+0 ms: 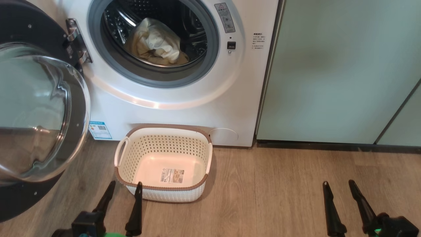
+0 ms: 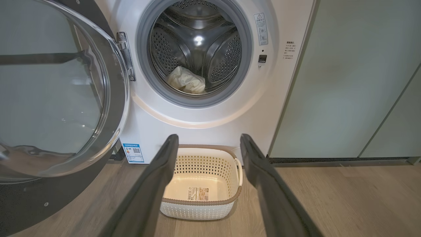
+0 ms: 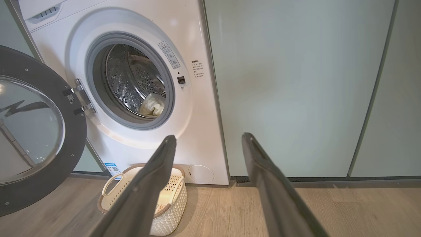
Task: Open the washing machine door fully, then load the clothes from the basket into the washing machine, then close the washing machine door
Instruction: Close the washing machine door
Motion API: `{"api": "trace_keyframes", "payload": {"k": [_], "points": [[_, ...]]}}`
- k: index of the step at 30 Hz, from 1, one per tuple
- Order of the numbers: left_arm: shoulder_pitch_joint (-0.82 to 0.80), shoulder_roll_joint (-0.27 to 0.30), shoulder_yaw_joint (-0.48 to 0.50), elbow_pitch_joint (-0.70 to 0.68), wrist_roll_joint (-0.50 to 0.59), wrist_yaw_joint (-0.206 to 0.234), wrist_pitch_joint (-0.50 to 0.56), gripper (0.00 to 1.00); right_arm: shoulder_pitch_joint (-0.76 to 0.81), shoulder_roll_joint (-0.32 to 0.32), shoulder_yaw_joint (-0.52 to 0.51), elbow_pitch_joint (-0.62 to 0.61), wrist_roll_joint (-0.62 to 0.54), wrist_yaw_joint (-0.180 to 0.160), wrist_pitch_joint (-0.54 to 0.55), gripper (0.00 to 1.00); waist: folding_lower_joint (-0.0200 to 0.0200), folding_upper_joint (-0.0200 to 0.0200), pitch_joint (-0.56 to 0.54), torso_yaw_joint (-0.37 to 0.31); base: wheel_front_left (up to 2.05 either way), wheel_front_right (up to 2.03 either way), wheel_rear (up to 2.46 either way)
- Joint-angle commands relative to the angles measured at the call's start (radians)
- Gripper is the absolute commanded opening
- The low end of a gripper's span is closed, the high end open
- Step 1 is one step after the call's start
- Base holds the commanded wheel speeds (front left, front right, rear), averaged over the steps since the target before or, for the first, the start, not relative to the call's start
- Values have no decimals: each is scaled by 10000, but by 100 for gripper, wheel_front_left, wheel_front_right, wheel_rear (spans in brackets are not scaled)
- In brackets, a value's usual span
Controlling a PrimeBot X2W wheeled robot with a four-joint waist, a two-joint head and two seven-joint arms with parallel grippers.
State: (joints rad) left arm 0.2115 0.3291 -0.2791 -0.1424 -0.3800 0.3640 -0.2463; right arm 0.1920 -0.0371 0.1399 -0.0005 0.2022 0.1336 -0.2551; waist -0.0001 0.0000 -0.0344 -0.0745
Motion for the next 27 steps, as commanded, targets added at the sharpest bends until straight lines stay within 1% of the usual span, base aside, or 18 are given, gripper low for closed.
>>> {"api": "trace_keyframes", "payload": {"k": [1, 11, 18, 22, 27], "points": [[-610, 181, 380, -241, -28, 5, -44, 100, -440, -131, 183, -341, -55, -29, -65, 100, 1, 0, 3, 2, -60, 60, 0], [-643, 186, 339, -222, -25, -48, -70, 100, -408, -131, 104, -333, -73, -29, -66, 100, 1, 0, -22, 94, -10, 10, 0], [-685, 199, 303, -210, -20, -95, -84, 100, -379, -131, 31, -359, -88, -29, -66, 100, 1, 0, -8, 414, 0, 0, 0], [-745, 213, 274, -207, -9, -125, -89, 100, -343, -131, -57, -381, -88, -29, -66, 100, 1, 0, -10, 845, 0, 0, 0], [-782, 243, 250, -172, -34, -181, -89, 100, -270, -131, -89, -407, -109, -29, -65, 100, 1, 0, -55, 1695, 0, 0, 0]]}}
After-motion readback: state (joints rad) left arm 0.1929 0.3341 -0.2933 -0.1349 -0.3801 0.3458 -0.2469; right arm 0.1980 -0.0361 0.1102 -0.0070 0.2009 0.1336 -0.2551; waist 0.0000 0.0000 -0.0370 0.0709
